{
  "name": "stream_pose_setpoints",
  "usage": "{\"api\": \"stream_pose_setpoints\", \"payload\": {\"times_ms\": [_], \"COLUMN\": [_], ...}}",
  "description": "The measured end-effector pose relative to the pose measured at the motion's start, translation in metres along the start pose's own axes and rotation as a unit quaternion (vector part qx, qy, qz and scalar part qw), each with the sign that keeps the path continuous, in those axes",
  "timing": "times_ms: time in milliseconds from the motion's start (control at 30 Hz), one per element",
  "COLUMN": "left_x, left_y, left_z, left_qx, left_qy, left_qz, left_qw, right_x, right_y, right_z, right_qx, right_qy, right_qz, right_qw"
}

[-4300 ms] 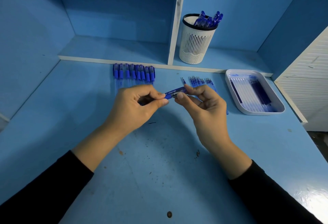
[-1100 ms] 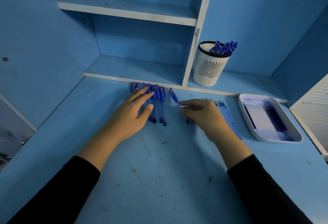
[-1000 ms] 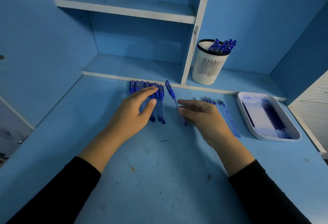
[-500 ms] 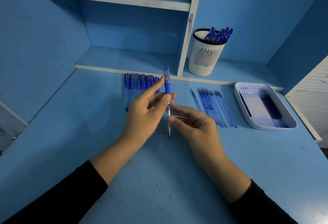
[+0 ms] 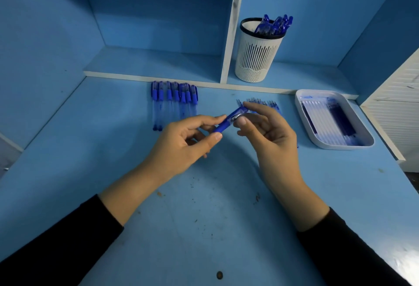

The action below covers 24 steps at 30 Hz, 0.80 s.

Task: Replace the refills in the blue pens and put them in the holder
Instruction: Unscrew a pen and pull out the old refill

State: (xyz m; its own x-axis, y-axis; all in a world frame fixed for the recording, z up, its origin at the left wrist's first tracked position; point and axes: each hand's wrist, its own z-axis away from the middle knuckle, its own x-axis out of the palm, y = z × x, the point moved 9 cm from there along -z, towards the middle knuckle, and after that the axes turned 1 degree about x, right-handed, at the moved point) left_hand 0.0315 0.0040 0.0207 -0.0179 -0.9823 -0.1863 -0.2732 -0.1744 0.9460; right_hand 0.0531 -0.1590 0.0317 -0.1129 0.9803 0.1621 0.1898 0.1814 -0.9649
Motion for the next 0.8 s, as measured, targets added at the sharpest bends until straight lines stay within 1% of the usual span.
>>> {"api": "stream_pose_setpoints", "payload": {"times_ms": [100, 233, 467, 700, 800], "left_x": [0.003, 0.004, 0.006, 0.005, 0.006], "left_y": [-0.006, -0.010, -0.009, -0.009, -0.008], "left_z": [0.001, -0.001, -0.002, -0.002, -0.002], "left_qx": [-0.003, -0.008, -0.002, 0.003, 0.007], "left_qy": [-0.013, 0.001, -0.002, 0.006, 0.006], "left_qz": [-0.014, 0.003, 0.001, -0.008, -0.013], "left_qw": [1.000, 1.000, 1.000, 1.000, 1.000], "right_x": [-0.001, -0.001, -0.001, 0.004, 0.002], "right_y": [0.003, 0.009, 0.014, 0.012, 0.010], "right_z": [0.000, 0.002, 0.000, -0.001, -0.002], "right_qx": [-0.003, 0.001, 0.008, 0.004, 0.001], "right_qy": [0.003, 0.005, 0.010, 0.005, 0.017], "right_qz": [0.003, -0.010, -0.028, -0.018, -0.013], "right_qw": [1.000, 1.000, 1.000, 1.000, 1.000]}}
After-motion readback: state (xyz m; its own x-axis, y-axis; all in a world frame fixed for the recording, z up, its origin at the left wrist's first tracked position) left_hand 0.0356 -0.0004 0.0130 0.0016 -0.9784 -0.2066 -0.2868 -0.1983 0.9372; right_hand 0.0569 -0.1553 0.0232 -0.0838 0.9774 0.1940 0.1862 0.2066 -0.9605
